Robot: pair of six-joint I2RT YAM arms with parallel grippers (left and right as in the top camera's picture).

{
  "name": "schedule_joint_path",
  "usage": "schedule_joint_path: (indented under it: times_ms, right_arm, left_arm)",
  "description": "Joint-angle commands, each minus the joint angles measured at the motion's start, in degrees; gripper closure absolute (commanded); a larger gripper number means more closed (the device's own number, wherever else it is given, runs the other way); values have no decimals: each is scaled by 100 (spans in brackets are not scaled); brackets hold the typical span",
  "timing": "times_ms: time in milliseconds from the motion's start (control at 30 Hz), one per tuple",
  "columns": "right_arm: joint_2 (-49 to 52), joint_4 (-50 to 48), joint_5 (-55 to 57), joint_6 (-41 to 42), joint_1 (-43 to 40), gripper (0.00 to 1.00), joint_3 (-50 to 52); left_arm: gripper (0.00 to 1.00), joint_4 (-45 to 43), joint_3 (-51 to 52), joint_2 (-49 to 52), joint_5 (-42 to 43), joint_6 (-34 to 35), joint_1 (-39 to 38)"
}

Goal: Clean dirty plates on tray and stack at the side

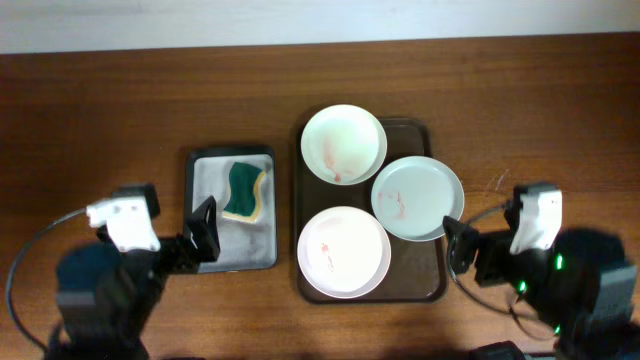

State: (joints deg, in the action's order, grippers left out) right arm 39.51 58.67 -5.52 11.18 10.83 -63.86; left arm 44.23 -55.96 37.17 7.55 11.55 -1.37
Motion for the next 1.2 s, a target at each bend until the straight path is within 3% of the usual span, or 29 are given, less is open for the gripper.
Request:
schedule_joint_path:
  times_ms: [0,67,133,200,333,400,533,633,700,867,900,933,967,1033,1100,1167]
  right_arm:
    - [1390,1008,-35,22,-35,1,-1561]
    - [2000,1266,-599,20,-35,1,-2037]
    - [2483,1397,-1152,22,-35,1,-2111]
    - [2855,1661,-1464,17,-35,1,-2111]
    - [2964,1786,-1998,-393,-28,7,-2114]
    - [2695,1832,-1980,-505,101,12,-2114]
    - [2022,1987,-1145,-205,885,12,-2068]
    - [1919,2120,-809,120,1108,12,-2068]
    - [1969,2155,-813,138,1108,12,-2068]
    - [2291,2159,-813,289,1108,14,-2068]
    - [2341,2162,-817,289,1108,14,-2068]
    - [2365,2175,-817,319,1108,15,-2068]
    - [2354,2175,-839,330,1108,15,-2068]
    - [2253,2238,-841,330,1108,15,-2068]
    - [2190,2312,-839,330,1108,15,-2068]
    - [2168,2446,-839,330,1108,15,-2068]
  left_arm:
    - [1,1141,-1502,1541,61,-57,2]
    - [1,1565,-1912,2212,63,-55,2]
    - [1,1829,-1930,2865,656,-33,-2]
    - [0,2127,-1915,3510,391,-101,-48]
    - [25,1888,-1908,5005,-599,-98,-660]
    - [32,1392,-1908,5873,-1064,-103,-927]
    - [40,619,-1908,7138,-1108,-101,-883]
    - [64,251,-1908,7718,-1106,-98,-859]
    - [100,74,-1908,7947,-1075,-98,-855]
    - [100,800,-2284,7659,-1078,-98,-852]
    - [96,990,-2420,7523,-1078,-98,-852]
    - [68,1228,-2581,7285,-1075,-98,-855]
    - [52,1314,-2603,7117,-1075,-98,-855]
    - [36,1596,-2592,6913,-1082,-98,-855]
    - [34,1609,-2402,6922,-1080,-96,-852]
    - [44,1550,-2057,6922,-1045,-94,-855]
